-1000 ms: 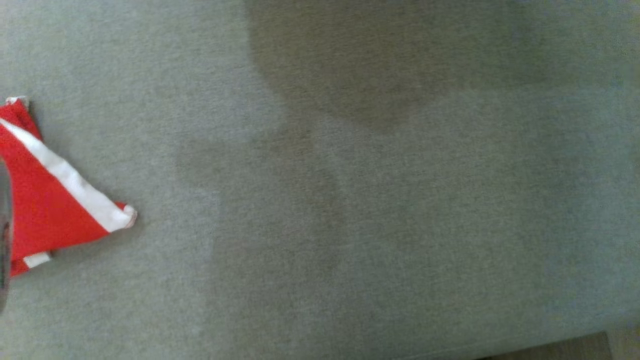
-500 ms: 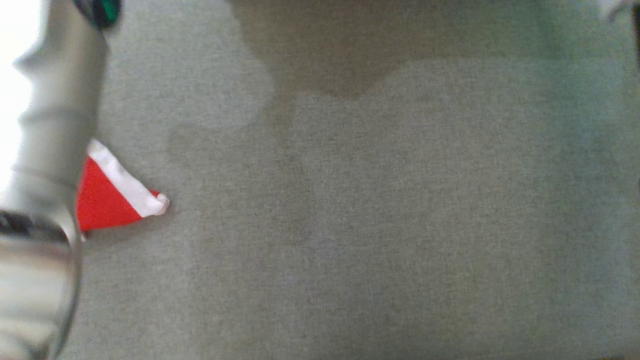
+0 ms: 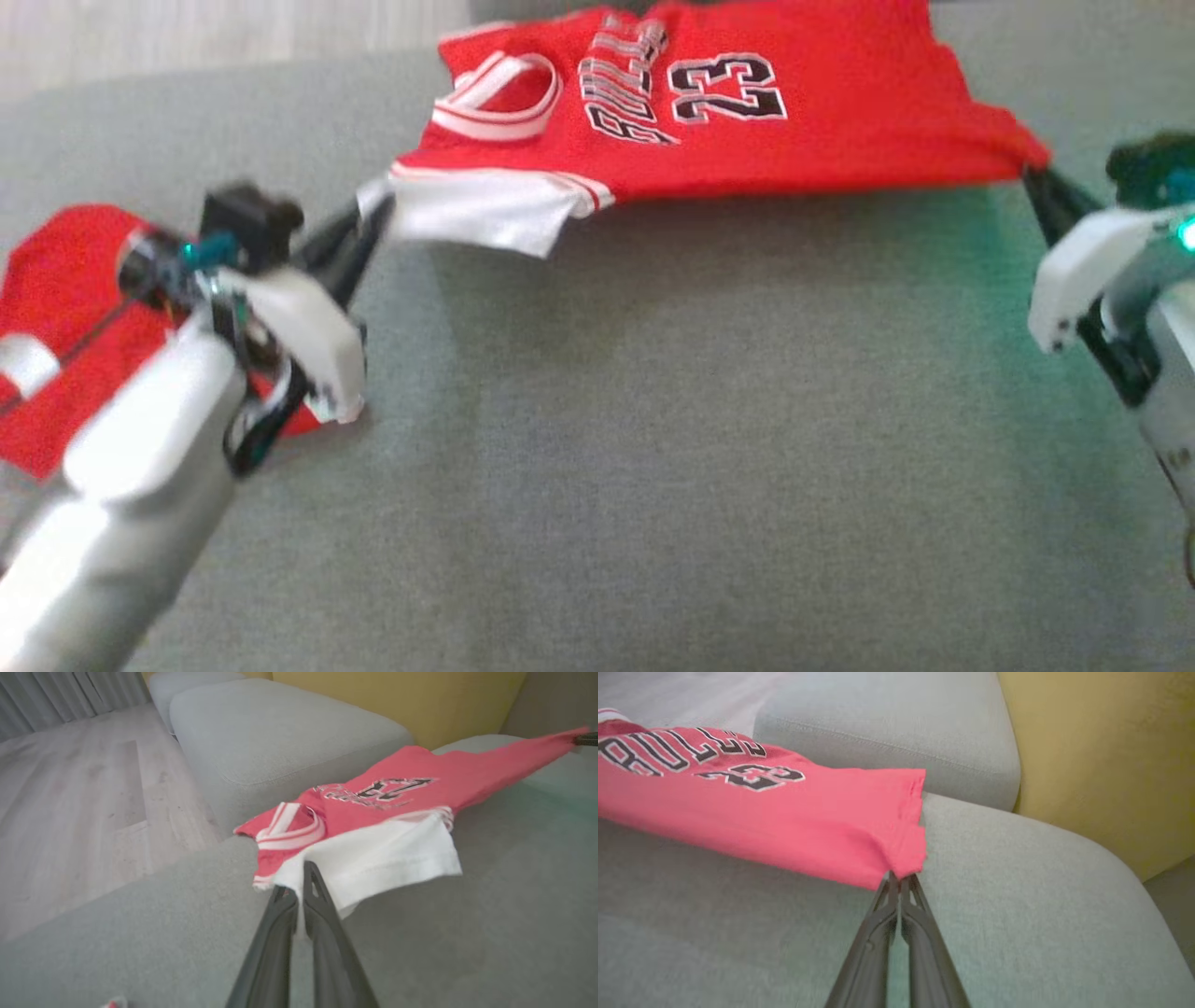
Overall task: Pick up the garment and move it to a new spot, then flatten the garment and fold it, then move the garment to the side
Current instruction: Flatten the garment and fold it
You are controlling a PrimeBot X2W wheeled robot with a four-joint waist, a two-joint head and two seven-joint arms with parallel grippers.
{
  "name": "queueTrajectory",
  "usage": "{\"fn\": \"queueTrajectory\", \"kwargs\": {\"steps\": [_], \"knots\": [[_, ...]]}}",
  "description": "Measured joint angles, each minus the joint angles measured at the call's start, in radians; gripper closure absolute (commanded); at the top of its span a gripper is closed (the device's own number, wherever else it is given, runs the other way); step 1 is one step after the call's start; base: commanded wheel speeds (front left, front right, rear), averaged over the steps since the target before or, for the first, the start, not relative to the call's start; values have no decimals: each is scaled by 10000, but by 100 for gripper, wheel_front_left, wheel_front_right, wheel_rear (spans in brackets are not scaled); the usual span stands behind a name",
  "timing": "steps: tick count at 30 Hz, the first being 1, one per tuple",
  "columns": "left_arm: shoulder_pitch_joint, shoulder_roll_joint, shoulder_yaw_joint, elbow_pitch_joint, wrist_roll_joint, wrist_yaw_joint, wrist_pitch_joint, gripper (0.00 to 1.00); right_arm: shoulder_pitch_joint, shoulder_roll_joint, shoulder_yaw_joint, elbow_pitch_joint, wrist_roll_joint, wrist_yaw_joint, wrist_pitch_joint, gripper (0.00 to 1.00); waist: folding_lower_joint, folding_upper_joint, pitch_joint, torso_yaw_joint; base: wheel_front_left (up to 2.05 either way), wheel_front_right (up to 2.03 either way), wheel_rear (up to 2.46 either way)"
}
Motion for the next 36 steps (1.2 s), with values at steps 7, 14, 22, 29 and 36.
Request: {"fn": "queueTrajectory", "kwargs": {"steps": [7, 14, 22, 29, 36], "knots": [[1435, 1185, -291, -2627, -291, 430, 861, 100, 958, -1258, 1486, -1837, 2169, 0, 1707, 100, 0, 0, -822, -19, 0, 0, 0], [3097, 2205, -736, -5258, -1135, 947, 2422, 100, 1833, -2623, 2397, -3486, 3720, 0, 2993, 100, 1, 0, -1553, -52, 0, 0, 0], [4139, 3164, -876, -7497, -2109, 1430, 3478, 100, 2812, -3264, 2704, -4610, 4677, 0, 3921, 100, 1, 0, -1836, -101, 0, 0, 0], [3942, 3143, -884, -7676, -1674, 1630, 3494, 100, 2935, -3338, 2280, -5108, 4769, 0, 4033, 100, 4, 0, -1420, -126, 0, 0, 0], [2744, 2669, -805, -7087, -1668, 1335, 3760, 100, 2665, -3308, 1586, -5170, 4709, 0, 4171, 100, 5, 0, -722, -166, 0, 0, 0]]}}
